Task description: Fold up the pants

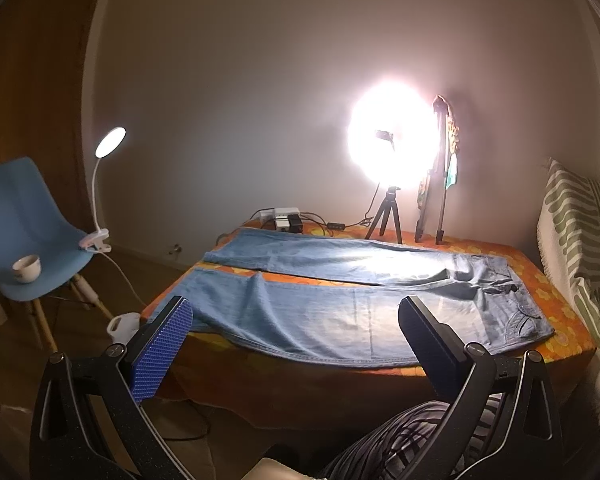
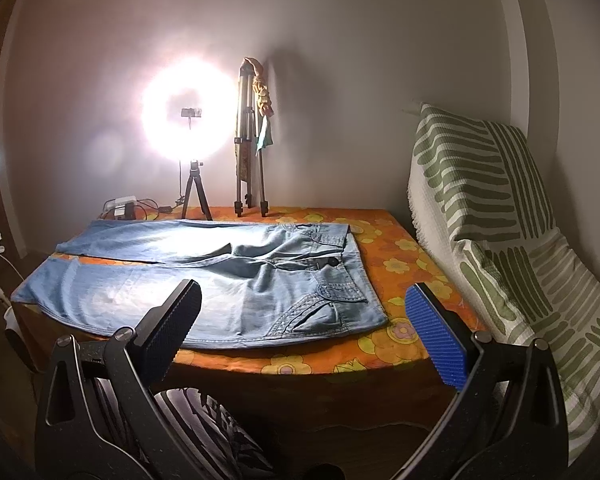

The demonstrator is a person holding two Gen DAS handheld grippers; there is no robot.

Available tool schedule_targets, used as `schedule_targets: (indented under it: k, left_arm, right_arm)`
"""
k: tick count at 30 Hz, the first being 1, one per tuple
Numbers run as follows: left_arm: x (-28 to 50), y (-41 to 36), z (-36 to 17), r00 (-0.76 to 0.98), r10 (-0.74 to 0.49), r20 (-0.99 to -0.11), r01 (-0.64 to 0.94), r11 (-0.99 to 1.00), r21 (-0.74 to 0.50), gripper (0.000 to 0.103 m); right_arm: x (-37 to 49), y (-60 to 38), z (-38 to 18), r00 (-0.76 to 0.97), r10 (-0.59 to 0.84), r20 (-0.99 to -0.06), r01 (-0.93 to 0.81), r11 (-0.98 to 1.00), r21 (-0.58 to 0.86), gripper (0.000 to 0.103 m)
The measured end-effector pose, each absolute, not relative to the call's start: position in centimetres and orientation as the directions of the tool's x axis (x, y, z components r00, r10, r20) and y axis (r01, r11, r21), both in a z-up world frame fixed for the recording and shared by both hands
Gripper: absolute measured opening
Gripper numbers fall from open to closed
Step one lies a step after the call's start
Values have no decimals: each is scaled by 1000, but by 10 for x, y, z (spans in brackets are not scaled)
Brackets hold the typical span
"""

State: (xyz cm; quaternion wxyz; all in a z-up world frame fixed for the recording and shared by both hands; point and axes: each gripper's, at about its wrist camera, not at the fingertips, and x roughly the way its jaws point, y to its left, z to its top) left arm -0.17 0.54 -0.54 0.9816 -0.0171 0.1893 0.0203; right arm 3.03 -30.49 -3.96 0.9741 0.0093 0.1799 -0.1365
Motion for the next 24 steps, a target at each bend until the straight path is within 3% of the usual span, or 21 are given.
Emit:
schedule_targets:
  k: [24]
  left_arm:
    - [-4,2,-8,929,43,-367,-53,998,-19,103]
  right_arm:
    - [31,-303,-36,901,-260,-346,265,964,-32,103]
